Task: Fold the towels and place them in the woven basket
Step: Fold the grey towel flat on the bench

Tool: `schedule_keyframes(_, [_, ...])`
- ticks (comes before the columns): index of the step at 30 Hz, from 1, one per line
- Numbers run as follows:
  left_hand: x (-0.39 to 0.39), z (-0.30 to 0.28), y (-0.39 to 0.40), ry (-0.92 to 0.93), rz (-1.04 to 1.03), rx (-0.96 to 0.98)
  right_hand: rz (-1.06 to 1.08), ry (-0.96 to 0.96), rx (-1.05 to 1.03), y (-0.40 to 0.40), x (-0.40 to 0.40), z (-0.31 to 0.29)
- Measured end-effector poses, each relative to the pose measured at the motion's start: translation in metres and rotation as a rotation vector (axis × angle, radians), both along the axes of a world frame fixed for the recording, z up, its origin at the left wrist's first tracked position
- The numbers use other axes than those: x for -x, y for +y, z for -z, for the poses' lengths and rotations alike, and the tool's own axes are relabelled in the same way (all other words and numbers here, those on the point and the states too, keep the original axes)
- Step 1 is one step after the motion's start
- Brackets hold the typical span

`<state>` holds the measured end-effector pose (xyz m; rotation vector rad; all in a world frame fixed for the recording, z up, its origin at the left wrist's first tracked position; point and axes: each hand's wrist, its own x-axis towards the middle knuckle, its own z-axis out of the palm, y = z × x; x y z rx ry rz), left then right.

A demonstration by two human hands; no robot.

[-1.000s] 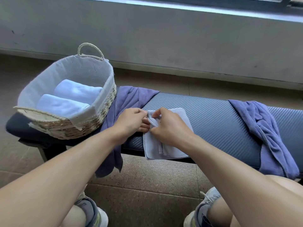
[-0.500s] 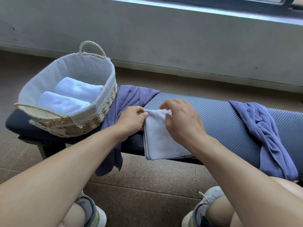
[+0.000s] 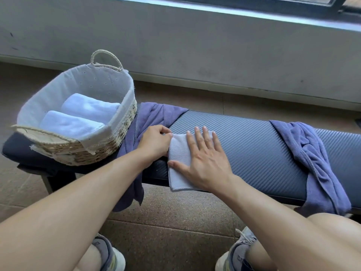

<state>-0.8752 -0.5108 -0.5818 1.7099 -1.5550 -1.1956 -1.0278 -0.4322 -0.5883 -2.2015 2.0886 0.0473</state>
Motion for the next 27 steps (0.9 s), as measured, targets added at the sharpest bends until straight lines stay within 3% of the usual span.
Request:
schedule_keyframes(4, [-0.001, 0.002, 0.008, -0.25, 0.052, 0.293, 0.006, -0.053, -0.01, -0.003, 0.003, 0.004])
schedule_keyframes(7, [0.004, -0.001, 0.02, -0.233, 0.188, 0.527, 0.002, -0.067, 0.005, -0.002, 0.003, 0.005])
schedule_keyframes(9, [0.007, -0.001, 0.026, -0.253, 0.326, 0.476, -0.001, -0.074, 0.009, -0.001, 0.004, 0.006])
schedule_keyframes(13, [0.002, 0.011, 0.031, -0.47, 0.617, 0.165, -0.006, -0.084, 0.015, 0.001, 0.005, 0.006])
schedule_keyframes(21, [0.001, 0.021, 0.032, -0.478, 0.585, 0.181, 0.033, -0.015, 0.148, 0.028, -0.004, 0.008])
schedule_keyframes(27, [0.004, 0.028, 0.034, -0.558, 0.59, 0.235, 0.058, -0.062, -0.01, 0.039, 0.004, 0.008])
